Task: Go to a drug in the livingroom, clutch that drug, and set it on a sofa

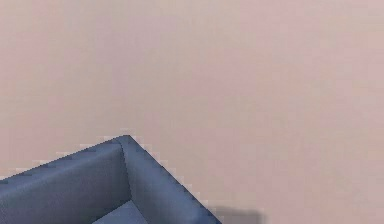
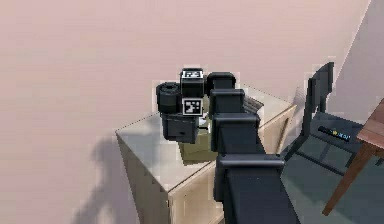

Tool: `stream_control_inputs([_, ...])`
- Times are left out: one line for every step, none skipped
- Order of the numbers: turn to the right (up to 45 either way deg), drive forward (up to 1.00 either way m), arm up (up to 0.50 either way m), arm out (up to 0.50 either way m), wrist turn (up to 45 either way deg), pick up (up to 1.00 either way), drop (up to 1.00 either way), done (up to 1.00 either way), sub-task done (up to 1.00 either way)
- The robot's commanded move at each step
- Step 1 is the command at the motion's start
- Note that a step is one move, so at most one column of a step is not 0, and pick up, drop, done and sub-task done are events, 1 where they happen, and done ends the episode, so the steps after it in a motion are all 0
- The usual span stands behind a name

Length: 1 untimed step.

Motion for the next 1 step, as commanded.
stream_control_inputs([0.0,0.00,0.00,0.00,0.0,1.00,0.00,0.00,0.00])
